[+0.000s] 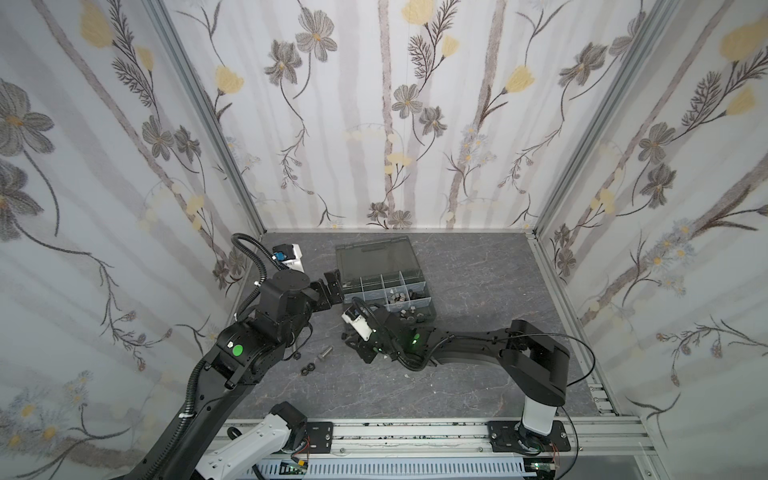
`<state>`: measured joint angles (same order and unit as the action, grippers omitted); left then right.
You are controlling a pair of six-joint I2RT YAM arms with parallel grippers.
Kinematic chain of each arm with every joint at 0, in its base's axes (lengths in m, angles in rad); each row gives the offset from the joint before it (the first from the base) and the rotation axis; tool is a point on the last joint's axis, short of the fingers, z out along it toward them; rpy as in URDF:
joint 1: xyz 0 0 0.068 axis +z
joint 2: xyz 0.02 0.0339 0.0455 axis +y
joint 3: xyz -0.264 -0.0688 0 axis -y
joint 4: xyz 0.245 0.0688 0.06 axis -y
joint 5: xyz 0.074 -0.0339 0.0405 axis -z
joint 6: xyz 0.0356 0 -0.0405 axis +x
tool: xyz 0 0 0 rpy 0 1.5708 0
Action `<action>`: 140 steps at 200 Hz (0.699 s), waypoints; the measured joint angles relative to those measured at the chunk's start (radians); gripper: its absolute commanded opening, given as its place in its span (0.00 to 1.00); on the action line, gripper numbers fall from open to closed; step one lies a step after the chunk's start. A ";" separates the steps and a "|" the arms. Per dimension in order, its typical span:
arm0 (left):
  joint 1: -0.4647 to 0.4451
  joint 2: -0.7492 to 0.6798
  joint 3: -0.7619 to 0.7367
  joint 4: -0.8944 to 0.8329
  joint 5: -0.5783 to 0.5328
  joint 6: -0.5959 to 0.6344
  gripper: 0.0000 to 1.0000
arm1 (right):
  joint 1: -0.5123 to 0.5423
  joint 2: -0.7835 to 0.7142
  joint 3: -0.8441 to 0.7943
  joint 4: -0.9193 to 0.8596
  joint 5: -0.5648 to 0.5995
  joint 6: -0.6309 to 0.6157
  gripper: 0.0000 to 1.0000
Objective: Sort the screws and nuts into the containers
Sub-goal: 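Carry the nut over the box with the right gripper while the left lowers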
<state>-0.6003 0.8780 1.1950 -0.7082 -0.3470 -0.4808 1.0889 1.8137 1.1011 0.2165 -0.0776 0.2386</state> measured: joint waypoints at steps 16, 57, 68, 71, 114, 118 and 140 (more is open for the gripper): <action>0.000 0.017 -0.057 0.031 0.013 -0.007 1.00 | -0.068 -0.047 -0.037 -0.006 -0.009 0.018 0.17; 0.001 0.026 -0.220 0.081 0.052 -0.038 1.00 | -0.245 -0.105 -0.110 -0.033 -0.047 0.062 0.18; 0.002 0.023 -0.256 0.095 0.059 -0.047 1.00 | -0.291 -0.105 -0.124 -0.039 -0.059 0.072 0.18; 0.002 0.022 -0.264 0.099 0.061 -0.049 1.00 | -0.301 -0.105 -0.127 -0.042 -0.063 0.074 0.18; 0.002 0.012 -0.360 0.127 0.084 -0.085 1.00 | -0.386 -0.049 -0.130 -0.051 -0.110 0.101 0.18; 0.002 0.012 -0.365 0.127 0.085 -0.089 1.00 | -0.389 -0.042 -0.129 -0.052 -0.114 0.101 0.18; 0.002 0.015 -0.387 0.123 0.083 -0.108 1.00 | -0.394 -0.013 -0.121 -0.058 -0.127 0.111 0.20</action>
<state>-0.5980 0.8928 0.8082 -0.5854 -0.2642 -0.5892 0.6945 1.8011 0.9802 0.1589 -0.2043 0.3500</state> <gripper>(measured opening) 0.998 0.229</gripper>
